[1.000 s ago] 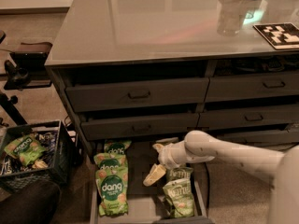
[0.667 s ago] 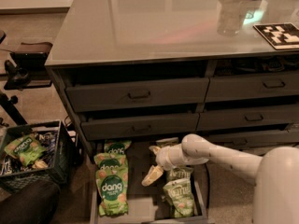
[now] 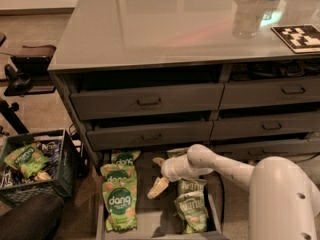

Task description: Pick green rice chip bag from bottom drawer and place on counter

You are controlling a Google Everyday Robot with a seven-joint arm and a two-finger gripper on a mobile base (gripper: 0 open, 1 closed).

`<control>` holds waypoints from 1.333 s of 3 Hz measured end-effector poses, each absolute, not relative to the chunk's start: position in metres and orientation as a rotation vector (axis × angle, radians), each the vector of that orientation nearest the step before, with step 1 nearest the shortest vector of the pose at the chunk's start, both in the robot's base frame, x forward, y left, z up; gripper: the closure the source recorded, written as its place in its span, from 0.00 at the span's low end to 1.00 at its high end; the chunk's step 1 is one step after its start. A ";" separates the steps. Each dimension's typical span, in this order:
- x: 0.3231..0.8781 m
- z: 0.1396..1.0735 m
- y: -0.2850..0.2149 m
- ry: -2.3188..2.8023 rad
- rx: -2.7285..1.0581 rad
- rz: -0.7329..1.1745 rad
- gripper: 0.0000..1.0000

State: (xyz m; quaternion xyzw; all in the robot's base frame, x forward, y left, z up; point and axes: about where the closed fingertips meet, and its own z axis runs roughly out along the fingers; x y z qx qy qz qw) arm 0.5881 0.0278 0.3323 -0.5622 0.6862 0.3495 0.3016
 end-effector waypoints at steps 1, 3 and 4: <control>0.592 0.312 0.030 1.851 -1.477 0.916 0.00; 0.602 0.236 0.045 1.957 -1.471 0.987 0.00; 0.603 0.236 0.045 1.956 -1.471 0.988 0.00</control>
Offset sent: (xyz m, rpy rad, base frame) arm 0.0230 -0.0037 -0.0902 -0.0937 0.0843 -0.0934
